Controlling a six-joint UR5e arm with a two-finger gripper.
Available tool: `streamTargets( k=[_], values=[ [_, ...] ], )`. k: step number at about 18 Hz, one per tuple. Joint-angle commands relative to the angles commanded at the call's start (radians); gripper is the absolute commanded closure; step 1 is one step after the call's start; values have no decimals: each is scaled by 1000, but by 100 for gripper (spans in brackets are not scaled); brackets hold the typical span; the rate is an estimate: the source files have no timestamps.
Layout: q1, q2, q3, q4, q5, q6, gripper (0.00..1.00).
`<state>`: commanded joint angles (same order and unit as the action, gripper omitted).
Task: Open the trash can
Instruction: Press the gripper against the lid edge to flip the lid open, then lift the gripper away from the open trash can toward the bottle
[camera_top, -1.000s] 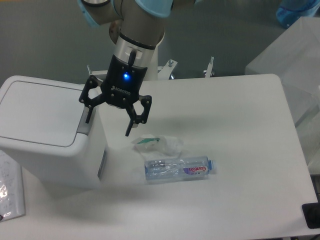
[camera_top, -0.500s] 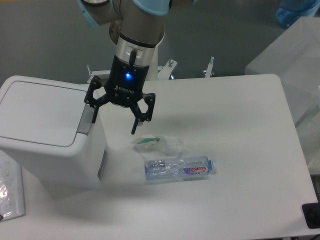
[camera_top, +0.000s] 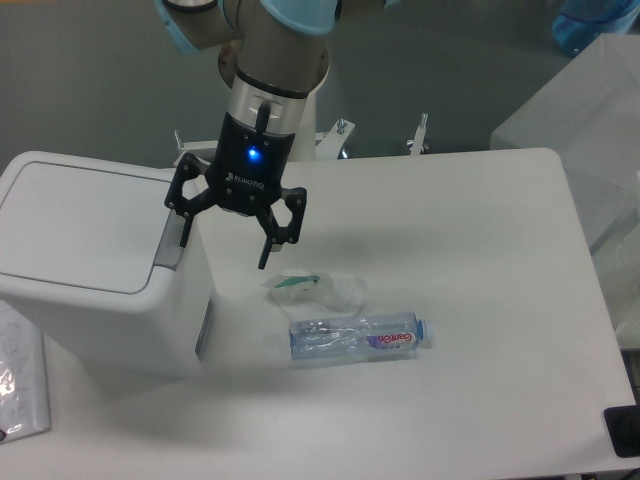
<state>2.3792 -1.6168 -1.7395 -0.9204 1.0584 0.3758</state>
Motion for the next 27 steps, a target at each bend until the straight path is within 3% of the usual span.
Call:
streamTargets(
  k=[19,24,27],
  values=[
    [0,-8,5,2,2,3,0],
    [20,-29,103,3,5,14,0],
    [87,-84,175,9,8,18,0]
  ],
)
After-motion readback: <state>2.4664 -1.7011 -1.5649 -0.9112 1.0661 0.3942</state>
